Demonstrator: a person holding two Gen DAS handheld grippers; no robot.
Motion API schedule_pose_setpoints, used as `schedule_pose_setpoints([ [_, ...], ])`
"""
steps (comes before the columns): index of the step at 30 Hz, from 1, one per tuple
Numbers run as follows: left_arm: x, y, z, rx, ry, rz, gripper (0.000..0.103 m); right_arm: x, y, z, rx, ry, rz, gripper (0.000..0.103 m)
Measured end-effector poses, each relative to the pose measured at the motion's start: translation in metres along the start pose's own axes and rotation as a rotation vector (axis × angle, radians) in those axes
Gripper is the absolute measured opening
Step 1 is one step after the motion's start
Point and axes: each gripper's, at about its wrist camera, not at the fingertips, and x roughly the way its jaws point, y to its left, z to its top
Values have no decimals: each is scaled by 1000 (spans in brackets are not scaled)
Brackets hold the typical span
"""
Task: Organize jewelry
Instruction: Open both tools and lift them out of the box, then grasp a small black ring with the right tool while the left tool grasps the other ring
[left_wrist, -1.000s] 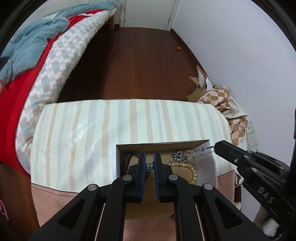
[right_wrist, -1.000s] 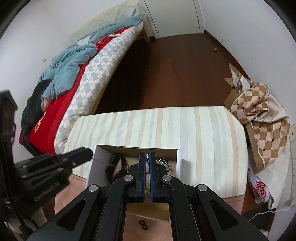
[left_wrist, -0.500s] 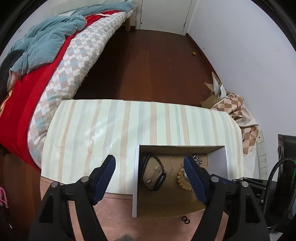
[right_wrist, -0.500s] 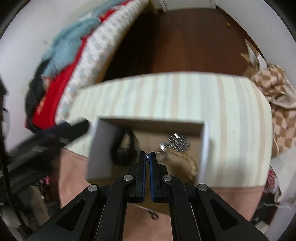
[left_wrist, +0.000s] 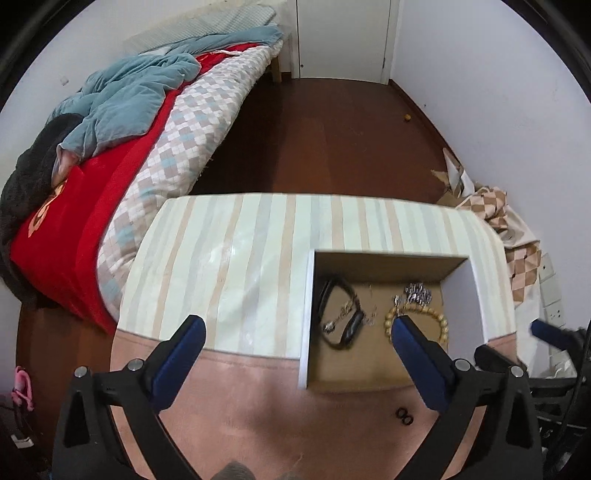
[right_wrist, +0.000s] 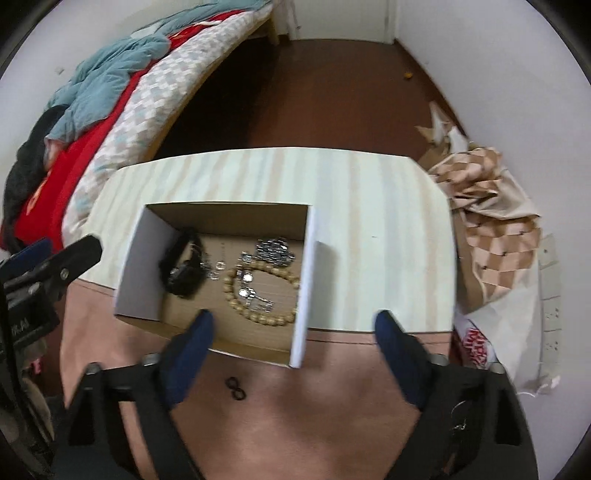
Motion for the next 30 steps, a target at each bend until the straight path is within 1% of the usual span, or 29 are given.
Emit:
schedule_pose_setpoints([
  [2, 1, -1, -7, 5, 4, 7, 103, -2, 0, -7, 1, -19, -54, 102],
  [6, -5, -4, -19, 5, -4, 8, 103, -10, -1, -17, 13, -63, -107, 102],
  [10, -14, -7, -27, 7, -18, 20, 103, -23, 0, -25, 21, -96, -129, 102],
  [16, -49, -7, -35, 4, -102, 43, 103, -56, 2, -38, 25, -180, -170, 102],
  [21, -80, -6, -40, -8, -162, 31, 103, -87, 7, -48, 25, -244, -178, 102],
  [25, -101, -6, -45, -11, -194, 18, 103, -115, 11, -57, 22, -302, -187, 102],
  [30, -125, -8, -50, -6, -233, 7, 103, -145, 11, -67, 33, -350, -174, 102],
])
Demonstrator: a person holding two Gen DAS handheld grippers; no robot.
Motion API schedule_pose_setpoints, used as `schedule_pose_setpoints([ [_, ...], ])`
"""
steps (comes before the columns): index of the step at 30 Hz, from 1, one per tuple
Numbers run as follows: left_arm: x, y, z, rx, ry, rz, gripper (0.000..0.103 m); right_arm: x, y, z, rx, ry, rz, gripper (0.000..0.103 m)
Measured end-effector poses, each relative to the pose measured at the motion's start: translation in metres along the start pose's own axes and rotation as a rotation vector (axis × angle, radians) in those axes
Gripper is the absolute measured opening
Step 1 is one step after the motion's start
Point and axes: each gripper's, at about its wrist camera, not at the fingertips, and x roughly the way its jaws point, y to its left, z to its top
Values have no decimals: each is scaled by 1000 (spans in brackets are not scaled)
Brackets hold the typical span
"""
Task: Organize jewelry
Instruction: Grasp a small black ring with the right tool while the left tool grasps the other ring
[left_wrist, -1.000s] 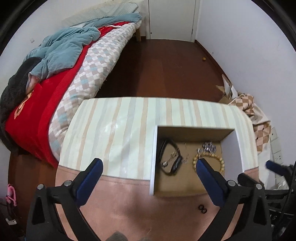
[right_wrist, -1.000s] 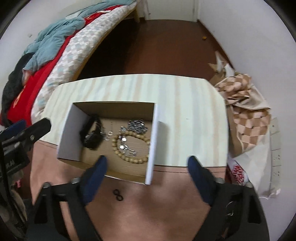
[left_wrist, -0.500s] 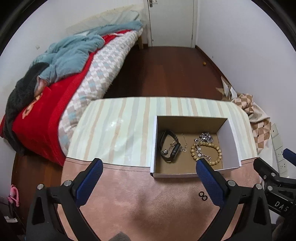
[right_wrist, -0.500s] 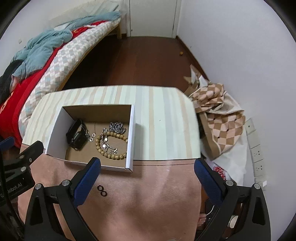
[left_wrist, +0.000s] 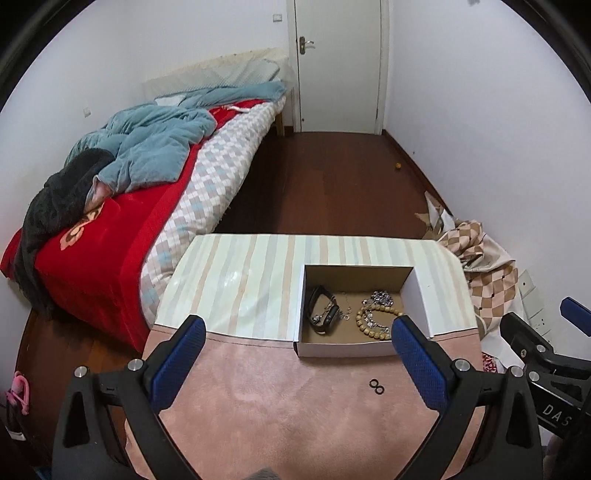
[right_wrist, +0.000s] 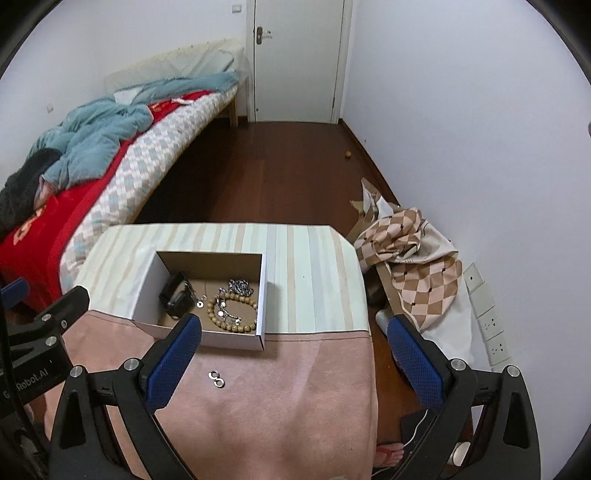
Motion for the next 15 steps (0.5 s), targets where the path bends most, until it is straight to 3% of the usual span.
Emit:
schedule_pose_setpoints([
  [8, 8, 4, -13, -26, 46, 14, 103, -11, -5, -5, 19, -5, 22, 102],
  [13, 51, 10, -44, -14, 138, 104, 103, 26, 1, -33, 25, 78, 86, 102],
  [15, 82, 14, -65, 4, 215, 146, 103, 51, 8, -51, 16, 117, 129, 99],
])
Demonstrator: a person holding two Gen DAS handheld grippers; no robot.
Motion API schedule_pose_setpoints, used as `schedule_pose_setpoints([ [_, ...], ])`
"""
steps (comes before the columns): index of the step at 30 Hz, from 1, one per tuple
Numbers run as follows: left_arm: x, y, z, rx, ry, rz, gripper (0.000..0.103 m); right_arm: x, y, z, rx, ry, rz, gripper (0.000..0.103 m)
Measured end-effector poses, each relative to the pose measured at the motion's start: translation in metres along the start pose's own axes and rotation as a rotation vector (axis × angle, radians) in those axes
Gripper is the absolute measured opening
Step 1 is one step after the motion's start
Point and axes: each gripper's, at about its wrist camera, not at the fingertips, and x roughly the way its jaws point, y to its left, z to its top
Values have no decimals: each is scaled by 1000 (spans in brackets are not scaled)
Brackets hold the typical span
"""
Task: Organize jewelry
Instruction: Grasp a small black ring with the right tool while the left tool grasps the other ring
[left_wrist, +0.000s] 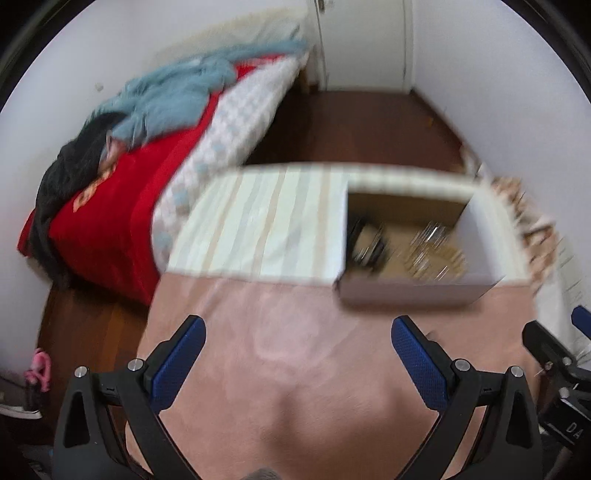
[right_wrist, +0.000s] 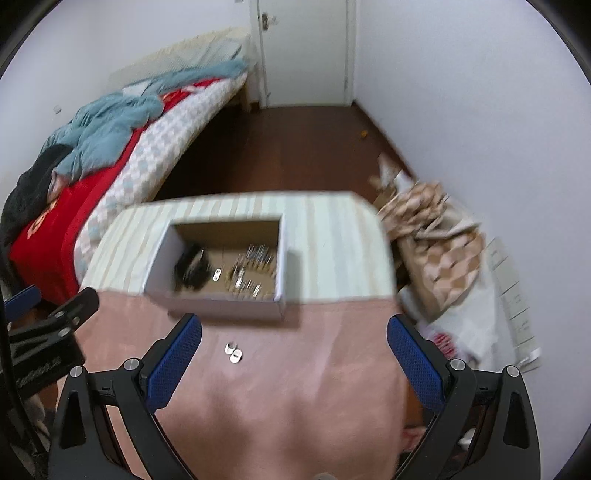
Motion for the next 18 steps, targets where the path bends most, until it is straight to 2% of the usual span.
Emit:
schedule_pose_setpoints([
  [2, 29, 2, -13, 1, 70, 19, 103, 32, 6, -17, -17, 56, 45, 79],
  [5, 62, 7, -30, -9, 168, 20, 103, 74, 15, -37, -36, 113, 96, 57],
  [8, 77, 10, -41, -15, 205, 20, 103, 99, 23, -51, -57, 121, 113, 49],
  [12, 86, 15, -48, -27, 227, 18, 103, 117, 34, -61, -92, 115, 139, 48],
  [15, 89, 15, -50, -26, 232, 17, 103, 119, 44, -63, -130, 87, 129, 44],
  [16, 89, 16, -50, -26, 233, 16, 103, 120, 48, -65, -147, 77, 109, 39],
  [17, 88, 14, -51, -25, 233, 16, 103, 120, 51, -66, -161, 68, 102, 29],
  [18, 87, 14, -49, -23, 232, 16, 103, 119, 53, -67, -176, 59, 83, 22],
])
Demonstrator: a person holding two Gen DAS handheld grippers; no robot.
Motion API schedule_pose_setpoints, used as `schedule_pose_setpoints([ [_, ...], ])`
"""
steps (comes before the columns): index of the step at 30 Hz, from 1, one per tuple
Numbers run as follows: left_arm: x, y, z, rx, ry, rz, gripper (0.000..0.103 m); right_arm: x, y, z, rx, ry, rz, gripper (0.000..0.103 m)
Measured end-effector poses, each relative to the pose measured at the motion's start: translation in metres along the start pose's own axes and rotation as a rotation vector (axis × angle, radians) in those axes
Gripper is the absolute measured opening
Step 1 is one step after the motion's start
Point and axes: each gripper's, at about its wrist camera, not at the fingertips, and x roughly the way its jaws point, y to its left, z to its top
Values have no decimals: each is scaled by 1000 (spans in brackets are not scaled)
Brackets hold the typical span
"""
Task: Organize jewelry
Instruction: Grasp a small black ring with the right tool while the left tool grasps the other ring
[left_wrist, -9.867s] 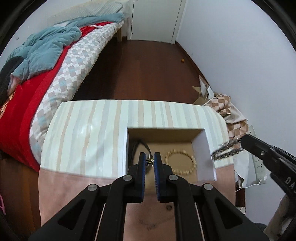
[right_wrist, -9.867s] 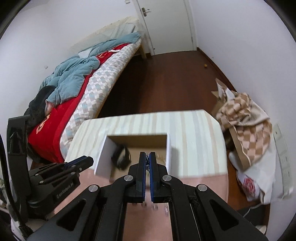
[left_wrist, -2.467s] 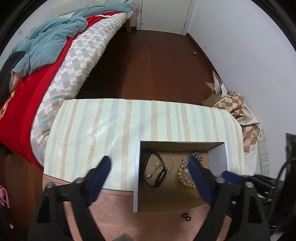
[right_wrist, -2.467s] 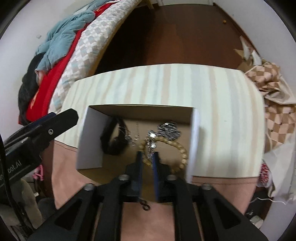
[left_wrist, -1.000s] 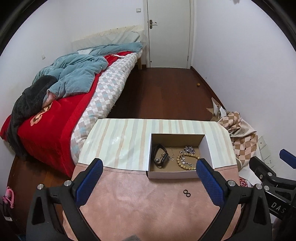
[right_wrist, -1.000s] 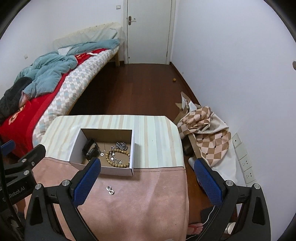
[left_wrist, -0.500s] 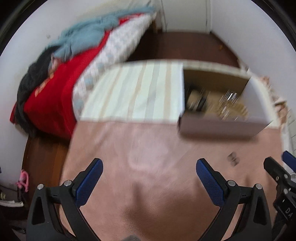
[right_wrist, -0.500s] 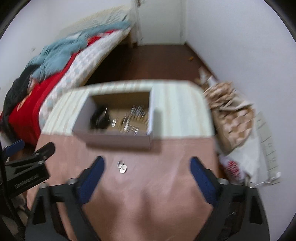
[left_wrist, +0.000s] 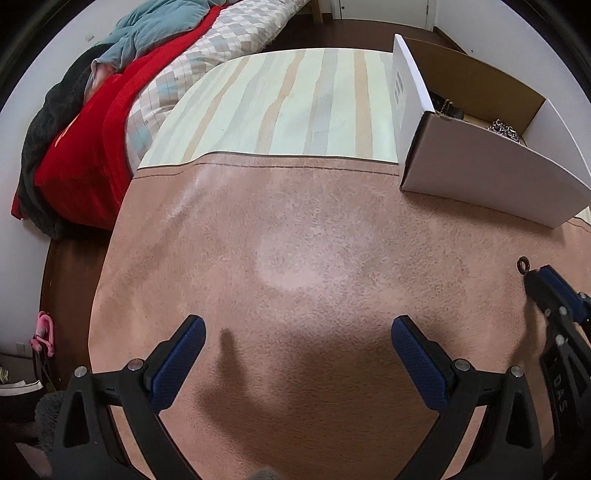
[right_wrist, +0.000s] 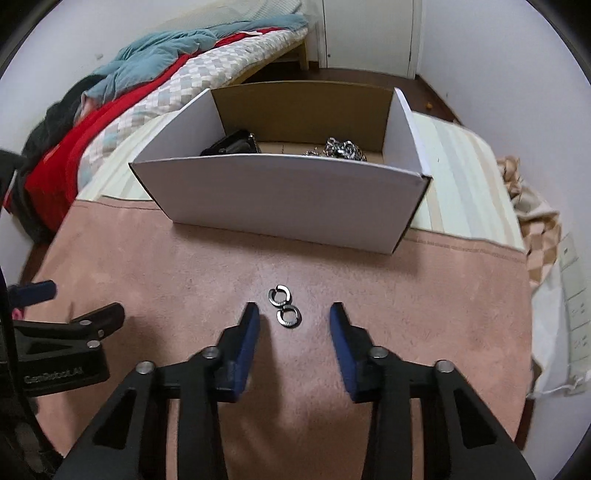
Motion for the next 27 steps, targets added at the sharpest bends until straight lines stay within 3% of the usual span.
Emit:
schedule_pose_setpoints([
  [1, -1, 0, 1, 1, -2, -2, 103, 0, 2, 0, -14, -2, -18, 13],
  [8, -17, -42, 11, 37, -59, -102, 103, -29, -43, -8, 125, -32, -5, 13],
  [12, -19, -85, 16, 95, -70, -175, 102, -41, -75, -12, 199, -40, -49, 13],
  [16, -20, -112, 18, 145, -84, -197, 100, -42, -100, -18, 253, -32, -80, 13],
  [21, -18, -131, 21, 177, -90, -208, 58, -43, -119, -22, 295, -39, -84, 13],
  [22, -19, -133, 20, 175, -99, -218, 55, -43, -121, -22, 301, -43, -83, 13],
  [27, -23, -136, 19, 195, -126, -233, 17, -45, -124, -21, 315, -53, -86, 13],
])
